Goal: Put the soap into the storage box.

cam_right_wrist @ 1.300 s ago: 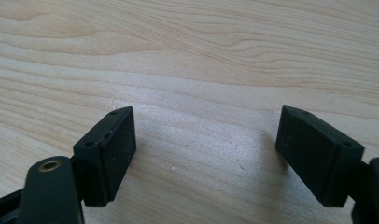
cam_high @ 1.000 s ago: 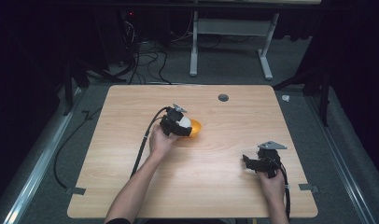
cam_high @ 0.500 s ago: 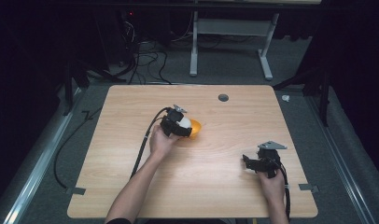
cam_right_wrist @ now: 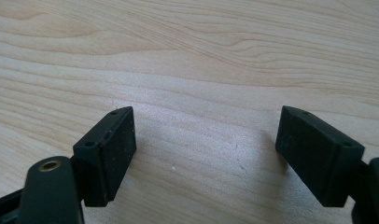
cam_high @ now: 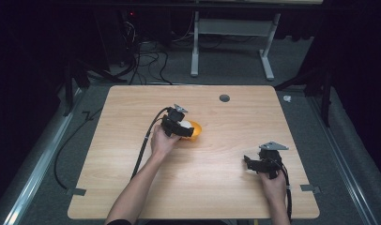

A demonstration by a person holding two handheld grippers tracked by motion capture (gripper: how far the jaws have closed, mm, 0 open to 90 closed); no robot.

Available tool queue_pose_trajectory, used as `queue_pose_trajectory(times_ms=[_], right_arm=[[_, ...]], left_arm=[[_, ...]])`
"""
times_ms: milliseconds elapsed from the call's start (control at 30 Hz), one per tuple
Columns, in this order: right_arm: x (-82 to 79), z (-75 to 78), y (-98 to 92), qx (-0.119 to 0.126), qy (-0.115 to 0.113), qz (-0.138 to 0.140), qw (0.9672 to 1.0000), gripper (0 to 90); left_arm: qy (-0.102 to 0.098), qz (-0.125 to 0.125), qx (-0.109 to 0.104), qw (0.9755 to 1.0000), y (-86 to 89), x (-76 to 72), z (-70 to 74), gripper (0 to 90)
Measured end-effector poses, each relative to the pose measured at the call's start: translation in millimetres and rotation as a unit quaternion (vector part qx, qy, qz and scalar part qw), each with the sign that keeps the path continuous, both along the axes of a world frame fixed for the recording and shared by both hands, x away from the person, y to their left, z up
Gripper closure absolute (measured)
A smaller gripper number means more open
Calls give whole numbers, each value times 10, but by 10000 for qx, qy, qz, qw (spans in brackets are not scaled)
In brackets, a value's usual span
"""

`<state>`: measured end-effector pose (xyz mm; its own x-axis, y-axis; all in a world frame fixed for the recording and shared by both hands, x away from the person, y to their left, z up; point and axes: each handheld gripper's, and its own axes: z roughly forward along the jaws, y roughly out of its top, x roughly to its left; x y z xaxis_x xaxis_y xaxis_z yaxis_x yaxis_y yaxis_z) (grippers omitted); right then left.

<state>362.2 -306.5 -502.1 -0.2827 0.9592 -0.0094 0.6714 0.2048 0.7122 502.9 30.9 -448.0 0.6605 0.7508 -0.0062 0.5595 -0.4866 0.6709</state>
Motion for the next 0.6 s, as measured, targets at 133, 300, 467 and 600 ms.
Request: queue_pose_trajectory(times_ms=[133, 300, 467, 600], right_arm=[[1, 0, -1, -10, -4, 6, 10000, 211], [1, 0, 0, -10, -5, 6, 10000, 211], [0, 0, 1, -6, 1, 0, 10000, 211], [1, 0, 1, -14, -3, 5, 10000, 211]], left_arm=[[-53, 29, -137, 9999, 50, -40, 19, 186], [-75, 40, -231, 9997, 117, -72, 50, 197], [-155, 103, -356, 9992, 239, -123, 122, 210], [-179, 183, -471, 9986, 337, -154, 143, 217]])
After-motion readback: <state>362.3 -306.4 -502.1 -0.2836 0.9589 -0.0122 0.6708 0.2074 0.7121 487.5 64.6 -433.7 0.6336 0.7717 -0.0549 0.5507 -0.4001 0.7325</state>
